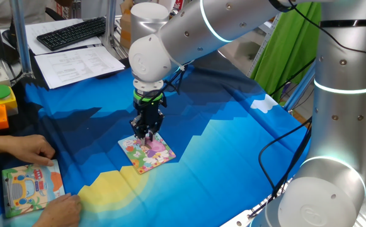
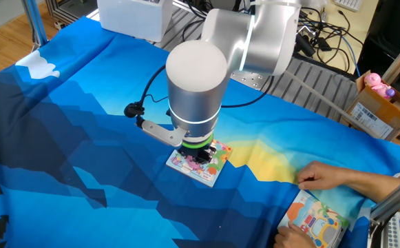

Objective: Assemble one piece of a puzzle

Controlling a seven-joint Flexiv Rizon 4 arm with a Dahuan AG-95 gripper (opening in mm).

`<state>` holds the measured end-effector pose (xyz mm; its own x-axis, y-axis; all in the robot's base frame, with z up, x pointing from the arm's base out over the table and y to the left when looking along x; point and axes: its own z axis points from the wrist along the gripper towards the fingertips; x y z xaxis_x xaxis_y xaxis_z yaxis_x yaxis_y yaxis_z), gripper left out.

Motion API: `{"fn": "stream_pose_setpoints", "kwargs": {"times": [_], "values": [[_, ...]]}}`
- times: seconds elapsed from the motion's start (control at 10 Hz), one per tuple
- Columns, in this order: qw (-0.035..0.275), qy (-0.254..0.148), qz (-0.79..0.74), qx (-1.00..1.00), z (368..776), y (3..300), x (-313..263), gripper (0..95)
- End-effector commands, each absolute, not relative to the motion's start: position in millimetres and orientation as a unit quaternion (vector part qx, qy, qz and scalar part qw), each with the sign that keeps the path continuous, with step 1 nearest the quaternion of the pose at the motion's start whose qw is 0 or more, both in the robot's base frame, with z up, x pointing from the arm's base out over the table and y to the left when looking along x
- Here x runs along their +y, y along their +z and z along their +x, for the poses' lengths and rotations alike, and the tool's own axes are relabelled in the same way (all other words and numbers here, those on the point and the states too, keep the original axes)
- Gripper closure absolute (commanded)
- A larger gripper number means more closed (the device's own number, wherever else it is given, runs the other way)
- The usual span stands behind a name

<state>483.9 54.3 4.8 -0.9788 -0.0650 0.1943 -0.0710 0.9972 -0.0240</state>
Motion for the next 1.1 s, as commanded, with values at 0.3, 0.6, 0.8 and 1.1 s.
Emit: {"fn": "stream_pose_setpoints", "kwargs": {"times": [0.3, 0.6, 0.8, 1.1], "values": [[0.1, 0.011, 0.03, -0.994, 482.8, 2.7, 55.3, 95.0], [0.099, 0.012, 0.024, -0.995, 481.5, 4.9, 62.2, 95.0], [0.099, 0.011, 0.025, -0.995, 482.3, 1.8, 61.2, 95.0], [0.1, 0.01, 0.029, -0.995, 483.9, 2.7, 59.4, 95.0]]}}
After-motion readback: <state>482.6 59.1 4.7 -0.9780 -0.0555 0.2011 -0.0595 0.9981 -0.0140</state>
